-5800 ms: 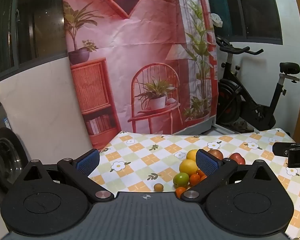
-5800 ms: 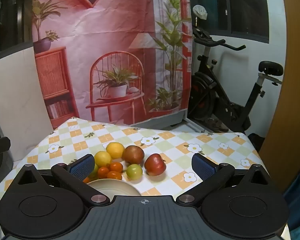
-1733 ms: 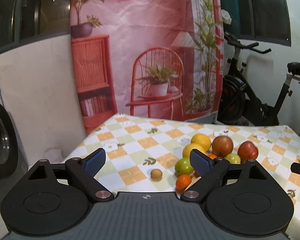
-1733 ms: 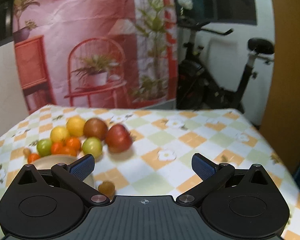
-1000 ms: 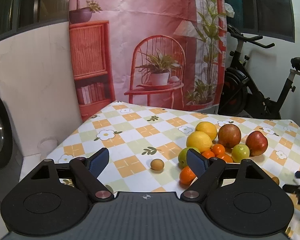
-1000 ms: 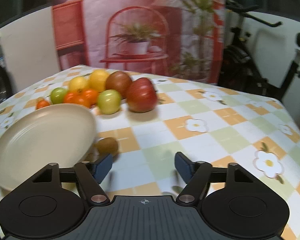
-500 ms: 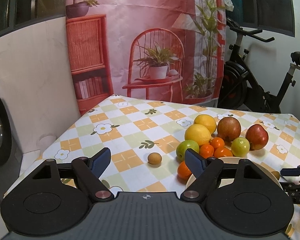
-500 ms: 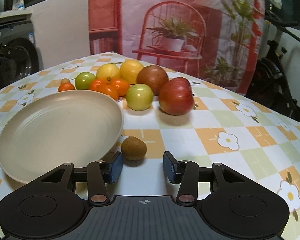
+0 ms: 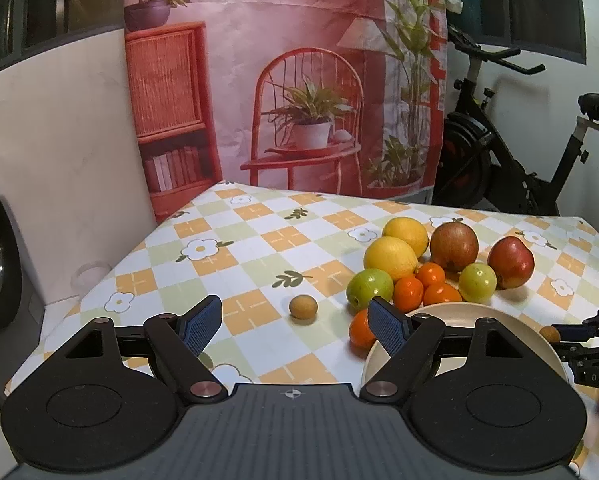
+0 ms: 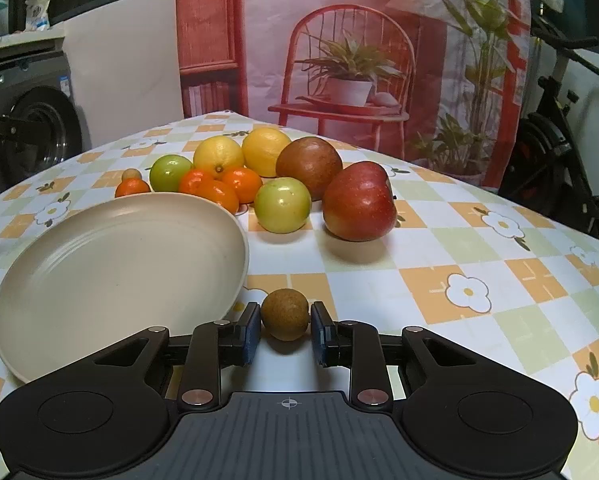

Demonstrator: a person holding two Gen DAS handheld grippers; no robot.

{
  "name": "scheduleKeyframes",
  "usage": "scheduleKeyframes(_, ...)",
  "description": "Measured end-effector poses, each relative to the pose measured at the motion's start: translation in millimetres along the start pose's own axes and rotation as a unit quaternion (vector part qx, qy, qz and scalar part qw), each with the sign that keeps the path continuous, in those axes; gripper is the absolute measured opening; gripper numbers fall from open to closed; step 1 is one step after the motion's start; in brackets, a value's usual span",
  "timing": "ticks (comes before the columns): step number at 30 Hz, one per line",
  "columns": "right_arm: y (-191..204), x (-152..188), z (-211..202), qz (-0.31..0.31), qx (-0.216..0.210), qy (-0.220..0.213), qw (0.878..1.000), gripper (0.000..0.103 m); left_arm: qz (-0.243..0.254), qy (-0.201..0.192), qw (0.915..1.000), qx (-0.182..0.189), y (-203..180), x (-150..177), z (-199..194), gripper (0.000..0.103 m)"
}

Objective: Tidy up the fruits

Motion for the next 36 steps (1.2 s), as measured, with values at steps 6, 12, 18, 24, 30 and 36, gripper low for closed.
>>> scheduleKeyframes(6, -3.1, 1.5, -0.3, 0.018, 0.004, 0.0, 1.0, 0.025, -0.01, 0.015, 0.9998, 0.005, 5.0, 0.6, 3.7, 0.083)
scheduleKeyframes(12, -4.3, 1.9, 0.3, 0.024, 0.008, 0.003, 1.0, 0.025, -0.005, 0.024, 0.9996, 0.011, 7.4, 2.2, 9.3, 0.075)
scheduleKeyframes(18, -4.2, 1.7, 0.2, 0.024, 0.007, 0.003, 1.0, 0.024, -0.019, 0.023, 0.9993, 0.021, 20.9, 0.9, 20.2, 0.067)
scheduleKeyframes(24, -4.1, 1.8, 0.1, 0.025, 0.007, 0.003, 1.0, 0.024, -0.014, 0.021, 0.9992, 0.031, 25.4, -3.8, 34.8, 0.057)
scheduleKeyframes(30, -4.2, 1.8, -0.2, 0.027, 0.01, 0.002, 1.0, 0.024, -0.027, 0.036, 0.9972, 0.06, 27.4, -16.4, 73.5, 0.044)
scheduleKeyframes(36, -4.4, 1.9, -0.7, 0.029, 0.009, 0.002, 1.0, 0.024, -0.028, 0.054, 0.9952, 0.077, 21.5, -23.2, 110.8, 0.043)
Point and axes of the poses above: each gripper's, at about its wrist camera, not at the fingertips, and z roughly the way its jaws point, y to its left, x to its underside, the point moved 1 cm from there along z, roughly the way its jaws point, and after that the axes turned 9 degrees about y, right-handed, at the moved point
